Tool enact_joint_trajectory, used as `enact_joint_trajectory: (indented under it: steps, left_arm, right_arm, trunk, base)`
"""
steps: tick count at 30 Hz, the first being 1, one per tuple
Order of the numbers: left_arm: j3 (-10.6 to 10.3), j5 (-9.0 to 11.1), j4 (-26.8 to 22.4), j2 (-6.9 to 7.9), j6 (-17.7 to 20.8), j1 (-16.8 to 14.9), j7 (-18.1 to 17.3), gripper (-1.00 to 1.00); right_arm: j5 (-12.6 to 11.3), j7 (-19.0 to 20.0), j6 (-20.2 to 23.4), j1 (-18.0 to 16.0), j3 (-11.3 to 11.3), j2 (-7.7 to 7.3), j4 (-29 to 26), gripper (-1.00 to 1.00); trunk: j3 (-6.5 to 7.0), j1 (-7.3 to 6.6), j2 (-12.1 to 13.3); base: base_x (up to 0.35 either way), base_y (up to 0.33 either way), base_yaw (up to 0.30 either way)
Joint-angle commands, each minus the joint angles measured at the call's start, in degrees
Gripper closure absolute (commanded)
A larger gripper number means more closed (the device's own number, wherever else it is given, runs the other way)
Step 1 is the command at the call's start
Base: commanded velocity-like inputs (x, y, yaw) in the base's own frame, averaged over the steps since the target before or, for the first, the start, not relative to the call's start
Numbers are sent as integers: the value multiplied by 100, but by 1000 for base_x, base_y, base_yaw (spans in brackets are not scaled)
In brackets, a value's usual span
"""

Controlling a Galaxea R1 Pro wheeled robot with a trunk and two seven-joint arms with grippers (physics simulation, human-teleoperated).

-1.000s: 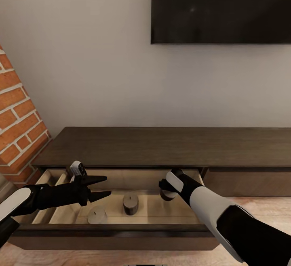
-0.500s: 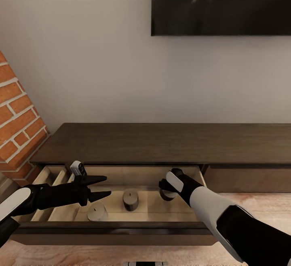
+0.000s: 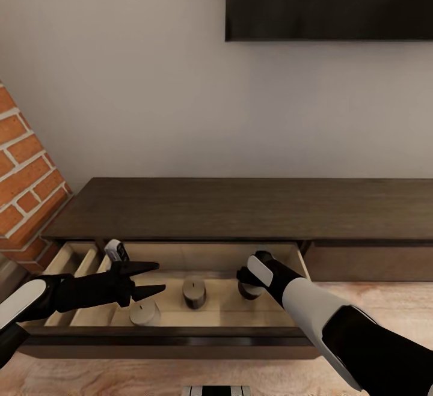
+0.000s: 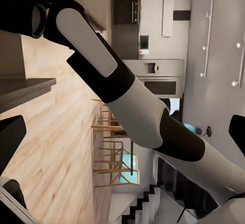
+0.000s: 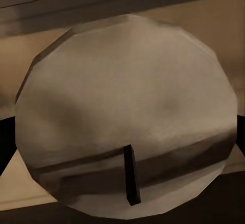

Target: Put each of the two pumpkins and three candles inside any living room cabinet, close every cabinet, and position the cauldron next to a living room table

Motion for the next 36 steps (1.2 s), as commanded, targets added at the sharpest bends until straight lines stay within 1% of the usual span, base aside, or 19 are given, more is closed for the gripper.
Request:
enact_joint_trajectory:
  steps: [1, 5, 13, 20, 26, 27, 36]
  left_arm:
    - [-12, -37, 3, 5, 0, -7, -58, -100]
    - [-13, -37, 3, 5, 0, -7, -58, -100]
    - [-11, -37, 3, 5, 0, -7, -58, -100]
    - [-13, -37, 3, 5, 0, -7, -58, -100]
    - [-13, -37, 3, 7, 0, -5, -58, -100]
    - [-13, -37, 3, 7, 0, -6, -58, -100]
    - [-13, -37, 3, 5, 0, -6, -58, -100]
  right_arm:
    - [-48, -40, 12, -5, 47, -3, -8, 100]
    - [-48, -40, 12, -5, 47, -3, -5, 100]
    - [-48, -40, 12, -5, 46, -3, -4, 100]
    - [-48, -40, 12, -5, 47, -3, -4, 100]
    - [-48, -39, 12, -5, 47, -3, -4, 100]
    - [-48, -40, 12, -5, 47, -3, -4, -100]
    - [-48, -32, 12, -5, 47, -3, -4, -100]
  trunk:
    - [-27, 1, -4]
    - [-116, 11, -9]
    - [-116, 11, -9]
    - [-271, 29, -19]
    - [-271, 29, -19]
    - [-271, 29, -19]
    - [-271, 29, -19]
  base:
    - [0, 0, 0]
    - [0, 0, 0]
    - [0, 0, 0]
    - [0, 0, 0]
    - [0, 0, 0]
    - [0, 0, 0]
    - [0, 0, 0]
